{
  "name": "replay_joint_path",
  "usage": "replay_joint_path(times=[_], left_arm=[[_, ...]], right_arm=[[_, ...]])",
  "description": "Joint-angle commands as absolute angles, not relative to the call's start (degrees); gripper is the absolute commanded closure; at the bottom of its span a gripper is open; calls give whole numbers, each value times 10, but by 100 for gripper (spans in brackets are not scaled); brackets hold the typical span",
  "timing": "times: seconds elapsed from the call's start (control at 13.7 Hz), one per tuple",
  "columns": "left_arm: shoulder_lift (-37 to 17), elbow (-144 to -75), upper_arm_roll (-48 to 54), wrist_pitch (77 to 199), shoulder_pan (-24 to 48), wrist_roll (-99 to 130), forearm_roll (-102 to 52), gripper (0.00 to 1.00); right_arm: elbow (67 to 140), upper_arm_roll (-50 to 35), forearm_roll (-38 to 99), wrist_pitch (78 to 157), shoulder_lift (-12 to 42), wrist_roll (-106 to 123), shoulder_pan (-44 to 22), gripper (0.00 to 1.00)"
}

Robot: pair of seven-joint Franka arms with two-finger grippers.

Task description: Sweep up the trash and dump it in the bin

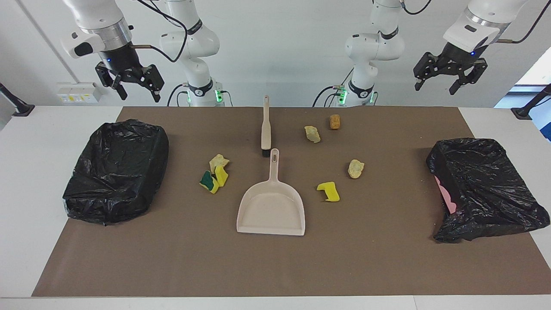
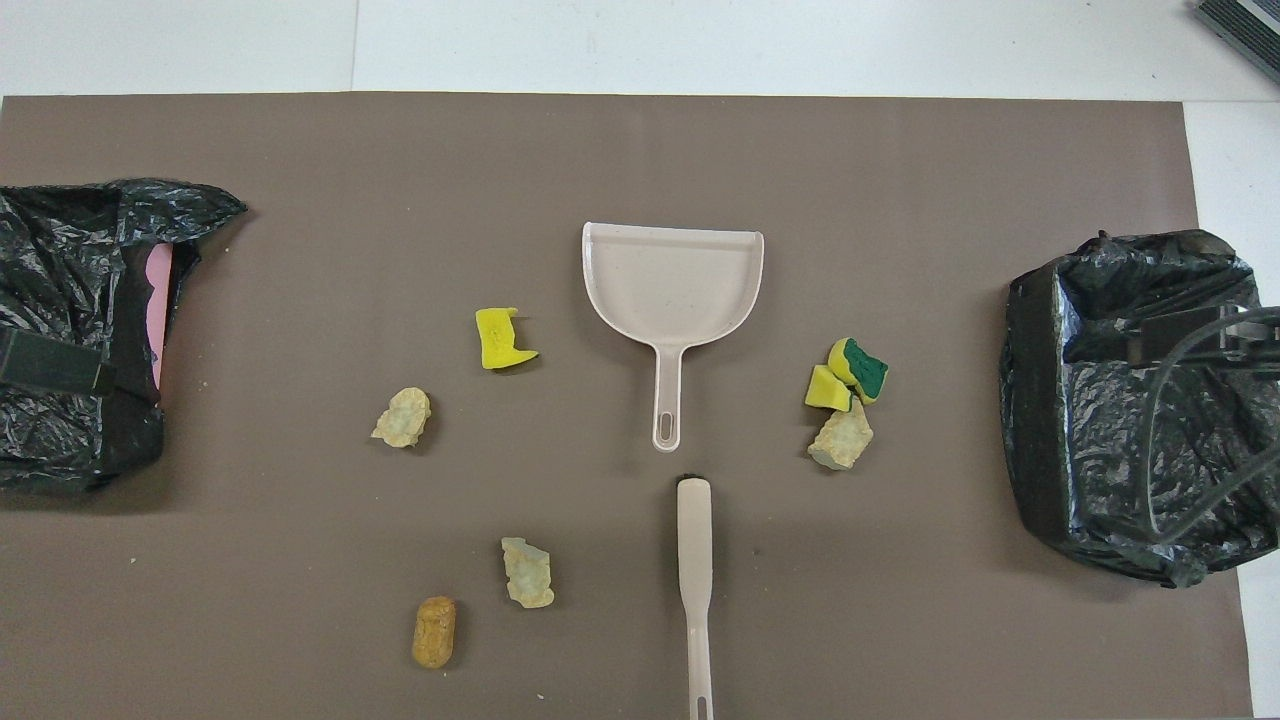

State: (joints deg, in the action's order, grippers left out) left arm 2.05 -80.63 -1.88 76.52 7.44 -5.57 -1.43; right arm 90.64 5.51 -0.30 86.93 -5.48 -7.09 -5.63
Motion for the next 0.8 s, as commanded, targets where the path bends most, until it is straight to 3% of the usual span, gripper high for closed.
replay_joint_path(times=[0.0, 0.73], left_arm=[[34, -823, -20, 760, 76, -62, -15, 0], [34, -822, -17, 767, 77, -56, -16, 0]], right_arm=[[912, 52, 12, 860, -63, -57, -47, 0], [914, 53, 12, 859, -65, -55, -47, 0]])
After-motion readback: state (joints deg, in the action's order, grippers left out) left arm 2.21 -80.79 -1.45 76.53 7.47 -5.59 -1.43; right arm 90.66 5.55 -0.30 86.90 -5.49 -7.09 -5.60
